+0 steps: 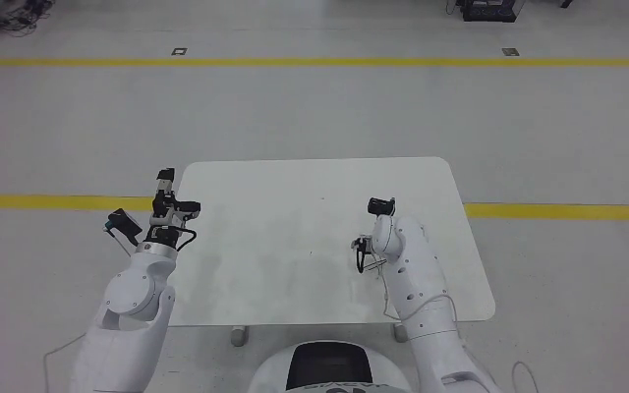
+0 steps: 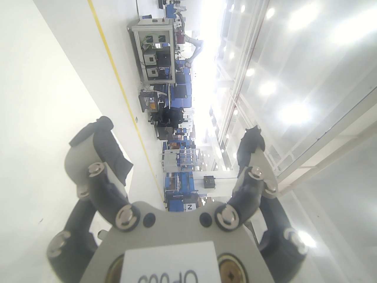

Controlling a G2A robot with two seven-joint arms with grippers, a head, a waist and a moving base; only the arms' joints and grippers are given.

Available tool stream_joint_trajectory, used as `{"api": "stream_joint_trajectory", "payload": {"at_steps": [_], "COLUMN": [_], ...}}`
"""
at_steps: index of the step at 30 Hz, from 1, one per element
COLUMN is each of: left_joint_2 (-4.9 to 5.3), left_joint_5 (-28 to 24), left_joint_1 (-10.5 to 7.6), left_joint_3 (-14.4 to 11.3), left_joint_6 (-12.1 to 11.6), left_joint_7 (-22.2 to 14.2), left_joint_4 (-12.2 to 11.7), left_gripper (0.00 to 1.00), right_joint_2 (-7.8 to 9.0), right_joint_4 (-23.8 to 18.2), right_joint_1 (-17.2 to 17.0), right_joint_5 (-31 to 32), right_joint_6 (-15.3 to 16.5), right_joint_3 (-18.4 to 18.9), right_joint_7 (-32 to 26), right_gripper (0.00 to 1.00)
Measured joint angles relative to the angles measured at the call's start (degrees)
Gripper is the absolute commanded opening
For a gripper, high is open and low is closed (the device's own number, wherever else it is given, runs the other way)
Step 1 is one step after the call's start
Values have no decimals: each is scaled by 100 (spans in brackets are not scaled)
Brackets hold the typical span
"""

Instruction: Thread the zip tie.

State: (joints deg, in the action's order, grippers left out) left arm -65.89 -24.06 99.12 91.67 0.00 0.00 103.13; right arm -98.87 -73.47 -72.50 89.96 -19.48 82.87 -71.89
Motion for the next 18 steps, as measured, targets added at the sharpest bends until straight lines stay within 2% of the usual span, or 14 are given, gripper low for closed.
{"api": "stream_joint_trajectory", "payload": {"at_steps": [3,5,7,8,9,11,18], "left_joint_2": [0,0,0,0,0,0,0], "left_joint_5": [0,0,0,0,0,0,0], "left_joint_1": [0,0,0,0,0,0,0], "left_joint_3": [0,0,0,0,0,0,0], "left_joint_6": [0,0,0,0,0,0,0], "left_joint_7": [0,0,0,0,0,0,0], "left_joint_4": [0,0,0,0,0,0,0], "left_gripper": [100,100,100,100,100,100,100], "right_joint_2": [73,126,163,184,197,224,259], "right_joint_4": [-19,-36,-63,-83,-99,-135,-59], "right_joint_1": [-5,-7,-18,-29,-39,-64,-65], "right_joint_5": [0,0,0,0,0,0,0], "right_joint_6": [0,0,0,0,0,0,0], "right_joint_3": [-92,-144,-180,-199,-213,-243,-317], "right_joint_7": [-14,-39,-64,-77,-83,-90,-97], "right_gripper": [100,79,64,53,49,45,46]}}
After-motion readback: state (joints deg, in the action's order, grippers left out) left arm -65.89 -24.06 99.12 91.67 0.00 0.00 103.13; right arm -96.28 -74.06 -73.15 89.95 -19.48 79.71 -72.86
